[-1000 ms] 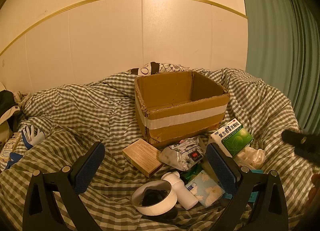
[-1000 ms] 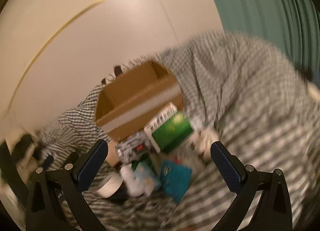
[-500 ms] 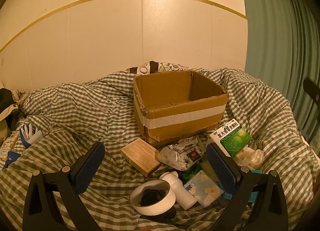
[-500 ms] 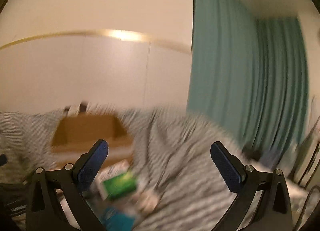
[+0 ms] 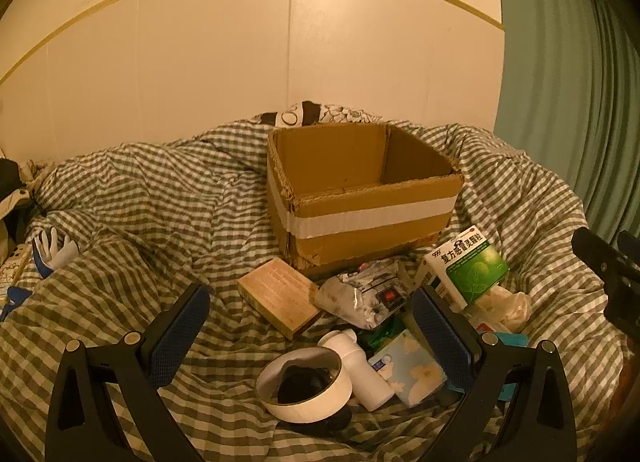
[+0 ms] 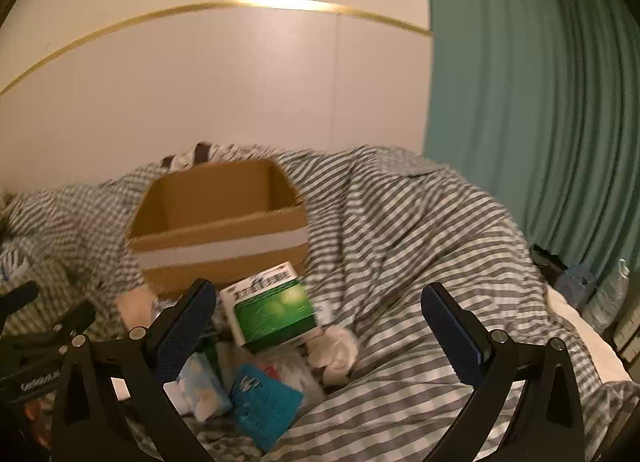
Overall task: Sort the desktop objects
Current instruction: 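Move both tools toward the pile of items beside the cardboard box, then grasp the floral foil snack bag with left tool while right tool grasps green medicine box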
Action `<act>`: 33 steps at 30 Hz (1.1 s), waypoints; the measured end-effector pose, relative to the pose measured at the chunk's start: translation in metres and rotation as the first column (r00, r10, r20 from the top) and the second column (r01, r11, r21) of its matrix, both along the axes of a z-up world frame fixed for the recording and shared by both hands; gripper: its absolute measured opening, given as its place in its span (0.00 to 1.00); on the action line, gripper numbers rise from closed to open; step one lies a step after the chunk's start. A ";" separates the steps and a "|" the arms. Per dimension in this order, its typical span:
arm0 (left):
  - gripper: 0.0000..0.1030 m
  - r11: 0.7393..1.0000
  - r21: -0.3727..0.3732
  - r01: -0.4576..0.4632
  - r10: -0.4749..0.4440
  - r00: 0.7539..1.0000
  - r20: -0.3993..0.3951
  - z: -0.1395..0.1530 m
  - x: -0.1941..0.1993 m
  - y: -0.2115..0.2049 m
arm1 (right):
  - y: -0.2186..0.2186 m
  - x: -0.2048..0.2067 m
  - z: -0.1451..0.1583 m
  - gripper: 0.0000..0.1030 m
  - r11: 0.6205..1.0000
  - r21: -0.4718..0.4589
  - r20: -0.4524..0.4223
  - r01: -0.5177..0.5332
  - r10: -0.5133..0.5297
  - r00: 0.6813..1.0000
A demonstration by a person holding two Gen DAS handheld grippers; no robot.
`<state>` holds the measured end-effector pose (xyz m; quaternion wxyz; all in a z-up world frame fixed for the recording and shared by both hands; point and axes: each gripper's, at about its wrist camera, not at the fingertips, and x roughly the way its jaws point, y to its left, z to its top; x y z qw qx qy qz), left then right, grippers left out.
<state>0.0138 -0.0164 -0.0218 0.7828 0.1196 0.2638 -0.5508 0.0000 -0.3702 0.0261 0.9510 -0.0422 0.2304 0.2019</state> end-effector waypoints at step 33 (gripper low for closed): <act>1.00 0.946 0.318 -0.069 0.172 0.936 -0.308 -0.085 0.049 -0.123 | 0.077 0.105 -0.087 1.00 0.885 -0.191 -0.369 -0.425 0.336 0.866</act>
